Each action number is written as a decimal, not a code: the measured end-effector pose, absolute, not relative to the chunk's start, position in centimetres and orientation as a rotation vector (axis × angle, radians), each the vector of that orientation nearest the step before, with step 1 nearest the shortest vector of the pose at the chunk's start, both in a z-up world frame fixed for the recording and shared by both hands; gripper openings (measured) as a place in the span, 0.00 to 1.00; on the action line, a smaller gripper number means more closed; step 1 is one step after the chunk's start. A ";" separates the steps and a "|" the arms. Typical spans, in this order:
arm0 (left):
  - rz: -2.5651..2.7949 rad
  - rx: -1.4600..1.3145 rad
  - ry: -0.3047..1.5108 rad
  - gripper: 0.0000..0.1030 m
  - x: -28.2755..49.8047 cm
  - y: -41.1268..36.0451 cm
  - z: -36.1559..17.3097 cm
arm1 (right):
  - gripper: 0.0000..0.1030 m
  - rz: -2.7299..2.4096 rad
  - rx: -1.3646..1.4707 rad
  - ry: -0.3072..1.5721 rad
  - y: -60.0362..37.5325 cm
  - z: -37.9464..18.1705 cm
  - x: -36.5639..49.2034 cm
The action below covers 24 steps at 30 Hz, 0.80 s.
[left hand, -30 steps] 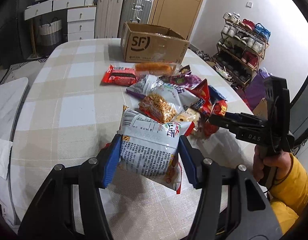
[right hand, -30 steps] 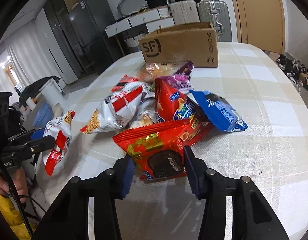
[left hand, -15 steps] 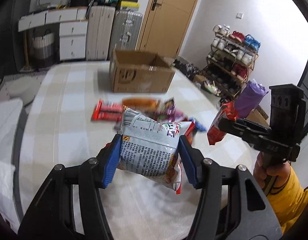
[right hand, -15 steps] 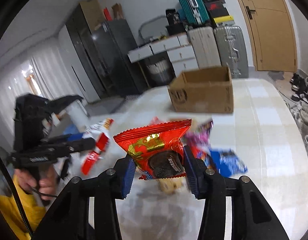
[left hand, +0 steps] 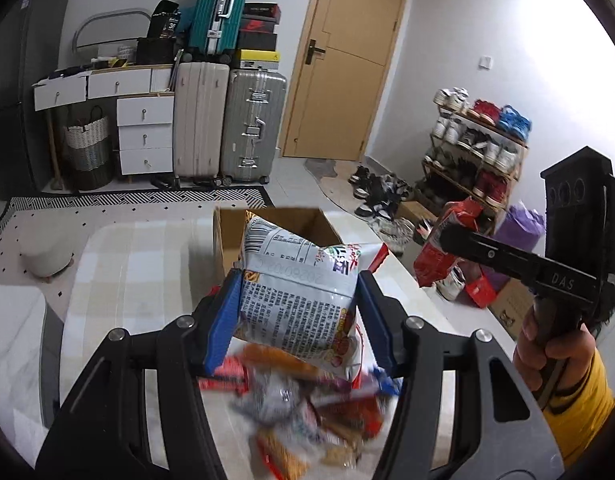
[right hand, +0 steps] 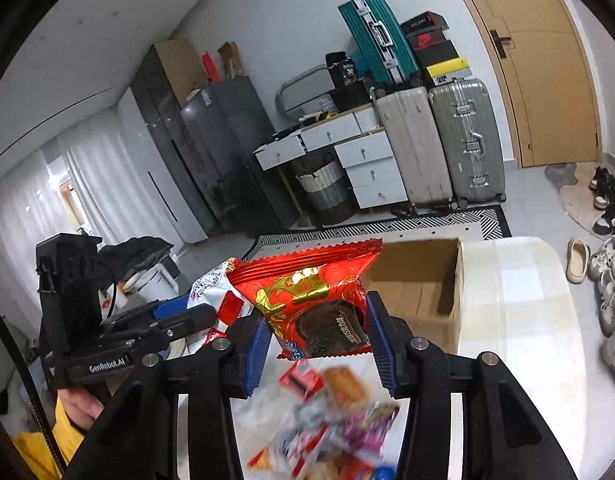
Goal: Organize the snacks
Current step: 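Carry both held bags over the cardboard box with both tools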
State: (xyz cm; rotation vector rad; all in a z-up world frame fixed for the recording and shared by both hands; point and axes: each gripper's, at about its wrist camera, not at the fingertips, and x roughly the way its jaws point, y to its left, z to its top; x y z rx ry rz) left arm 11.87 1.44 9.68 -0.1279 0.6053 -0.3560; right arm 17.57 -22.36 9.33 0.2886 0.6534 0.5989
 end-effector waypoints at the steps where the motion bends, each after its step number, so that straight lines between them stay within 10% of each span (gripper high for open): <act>1: -0.350 -0.124 0.609 0.52 13.3 0.9 9.9 | 0.45 0.598 0.293 0.662 -22.3 9.5 18.8; 24: -0.308 -0.151 0.938 0.53 42.3 -4.4 -3.4 | 0.45 0.489 0.291 0.983 -20.0 -3.3 36.5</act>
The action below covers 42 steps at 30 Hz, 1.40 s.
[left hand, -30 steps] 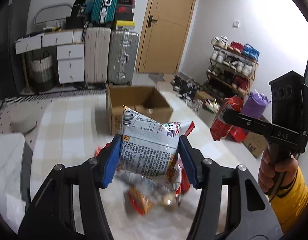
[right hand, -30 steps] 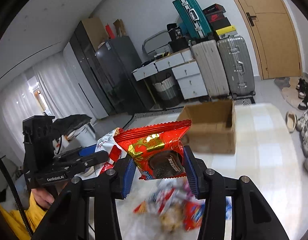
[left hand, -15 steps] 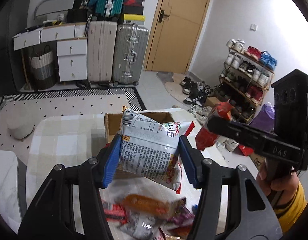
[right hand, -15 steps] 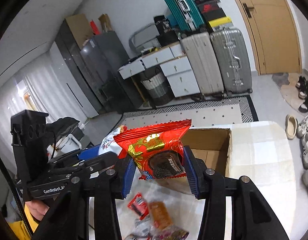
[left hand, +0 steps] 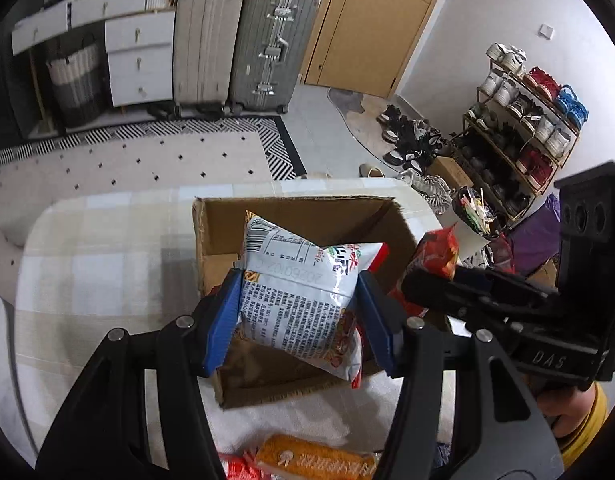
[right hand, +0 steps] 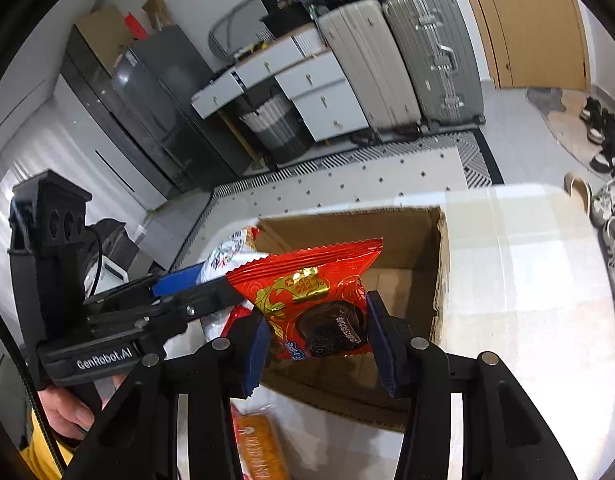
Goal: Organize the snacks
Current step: 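Carry both held bags over the cardboard box with both tools, then open both tools to drop the bags into the box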
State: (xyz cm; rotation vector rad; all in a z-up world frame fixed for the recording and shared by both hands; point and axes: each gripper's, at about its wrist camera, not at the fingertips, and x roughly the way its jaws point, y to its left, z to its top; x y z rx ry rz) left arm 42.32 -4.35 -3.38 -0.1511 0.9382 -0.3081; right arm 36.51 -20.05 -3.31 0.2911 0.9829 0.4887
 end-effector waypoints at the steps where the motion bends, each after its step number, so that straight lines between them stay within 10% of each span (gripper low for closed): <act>1: -0.302 -0.156 0.950 0.53 43.0 -4.3 -4.1 | 0.45 0.486 0.291 0.989 -20.0 -3.7 36.5; 20: -0.289 -0.132 0.992 0.53 44.4 -6.4 -8.5 | 0.48 0.456 0.258 1.085 -19.4 -6.4 36.8; 42: -0.188 -0.093 0.714 0.79 24.1 -2.8 5.7 | 0.80 0.448 0.221 0.800 -20.2 5.9 24.2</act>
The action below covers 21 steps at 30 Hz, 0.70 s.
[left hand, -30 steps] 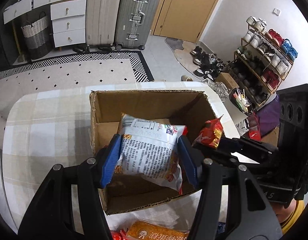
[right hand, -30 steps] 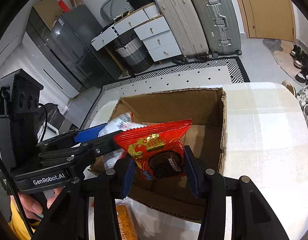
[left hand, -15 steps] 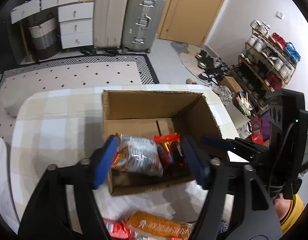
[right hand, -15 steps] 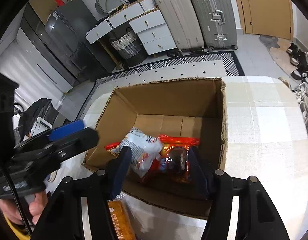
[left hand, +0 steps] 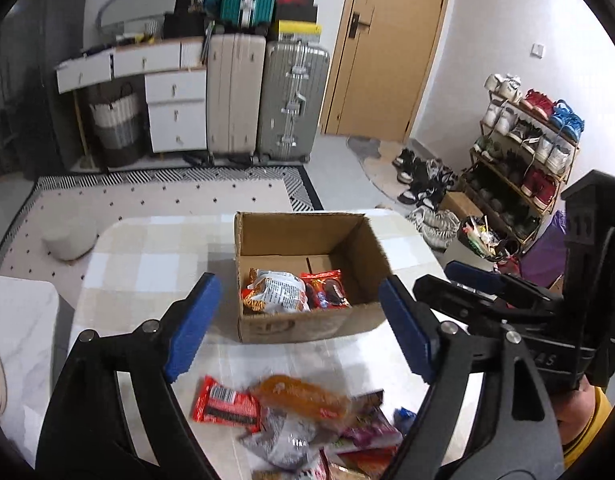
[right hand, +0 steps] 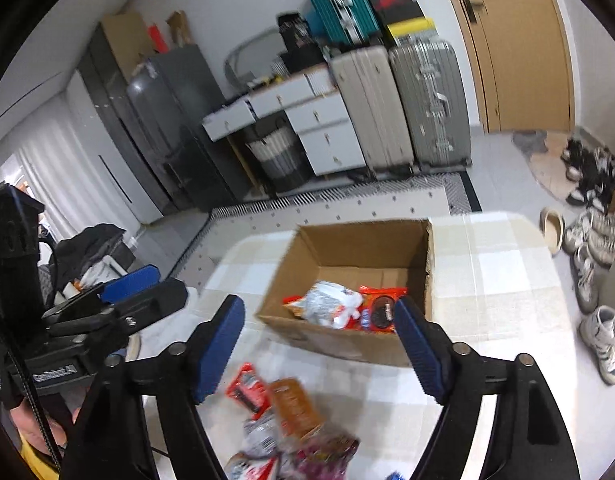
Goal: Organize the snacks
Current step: 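Open both tools to drop the bags into the box, then move both tools back toward the snack pile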
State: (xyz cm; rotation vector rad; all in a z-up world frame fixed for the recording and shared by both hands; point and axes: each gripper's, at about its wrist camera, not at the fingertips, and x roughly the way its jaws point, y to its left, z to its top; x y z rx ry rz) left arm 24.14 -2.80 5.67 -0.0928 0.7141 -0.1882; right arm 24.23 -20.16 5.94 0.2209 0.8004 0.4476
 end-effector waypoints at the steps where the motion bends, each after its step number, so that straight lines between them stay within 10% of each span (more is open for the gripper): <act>1: -0.183 -0.088 0.702 0.80 22.9 -2.8 6.2 | 0.80 0.452 0.217 0.776 -20.1 6.9 23.0; 21: -0.094 -0.079 0.458 0.99 -4.4 -0.2 13.5 | 0.97 0.539 0.076 0.391 -17.4 15.2 -1.4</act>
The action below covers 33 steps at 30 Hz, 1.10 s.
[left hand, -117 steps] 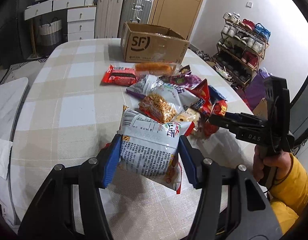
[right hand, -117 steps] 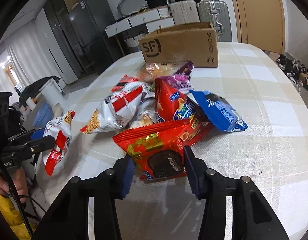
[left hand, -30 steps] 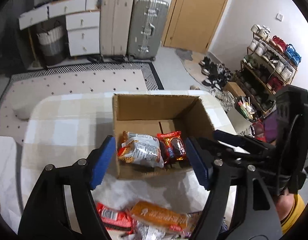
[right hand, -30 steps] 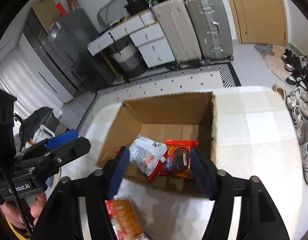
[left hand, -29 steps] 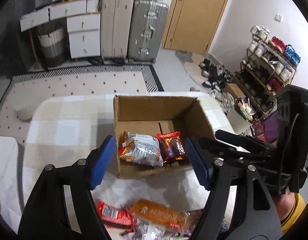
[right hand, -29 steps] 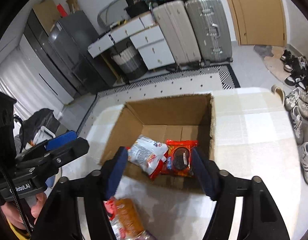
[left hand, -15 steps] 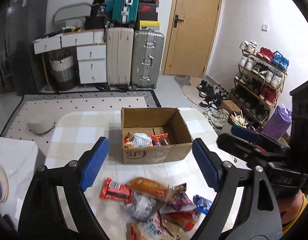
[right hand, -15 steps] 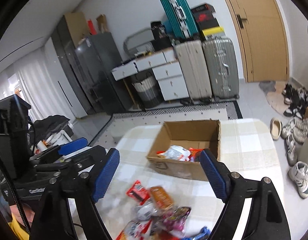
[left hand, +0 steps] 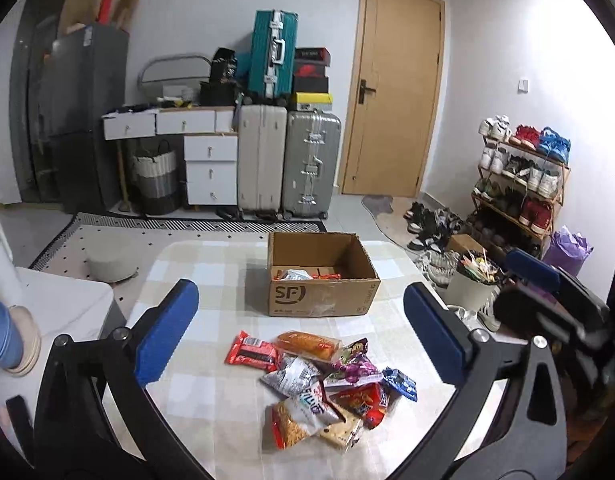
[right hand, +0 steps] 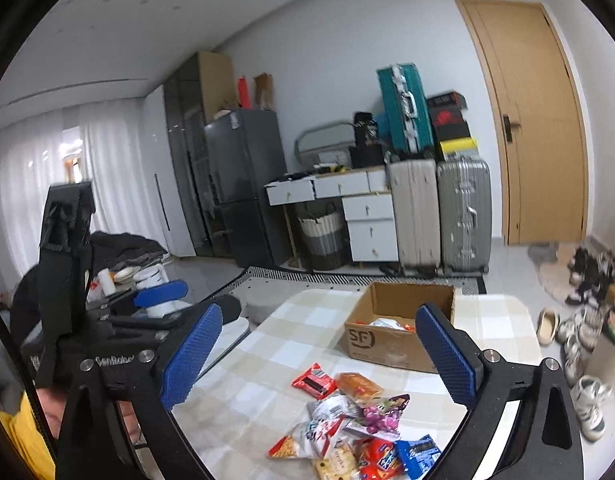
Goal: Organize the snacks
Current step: 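Move both tools back toward the snack pile, then grasp the orange noodle snack bag with the left tool while the right tool grasps the blue packet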
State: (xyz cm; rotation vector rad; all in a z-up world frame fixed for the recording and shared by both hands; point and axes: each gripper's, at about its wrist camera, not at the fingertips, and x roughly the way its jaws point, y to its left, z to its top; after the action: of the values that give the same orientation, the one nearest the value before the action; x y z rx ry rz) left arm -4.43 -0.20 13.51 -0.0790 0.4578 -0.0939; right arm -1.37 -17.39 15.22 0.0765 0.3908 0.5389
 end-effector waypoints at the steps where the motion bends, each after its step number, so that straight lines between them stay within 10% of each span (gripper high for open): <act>1: -0.098 -0.082 0.446 0.99 -6.0 0.0 13.6 | 0.98 0.534 0.067 0.380 -17.1 15.1 -2.2; 18: -0.056 -0.110 0.487 0.99 -16.3 4.4 5.3 | 0.99 0.484 0.071 0.424 -18.3 6.8 -6.5; 33: -0.156 -0.211 0.838 0.99 -1.8 4.4 -8.5 | 0.99 0.406 0.137 0.603 -20.7 -2.9 -1.1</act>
State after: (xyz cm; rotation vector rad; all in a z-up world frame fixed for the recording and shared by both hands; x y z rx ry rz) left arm -1.82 4.42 -8.55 -0.2106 0.8382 -0.1557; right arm -1.06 -20.67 -2.88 0.1367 0.6031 0.4059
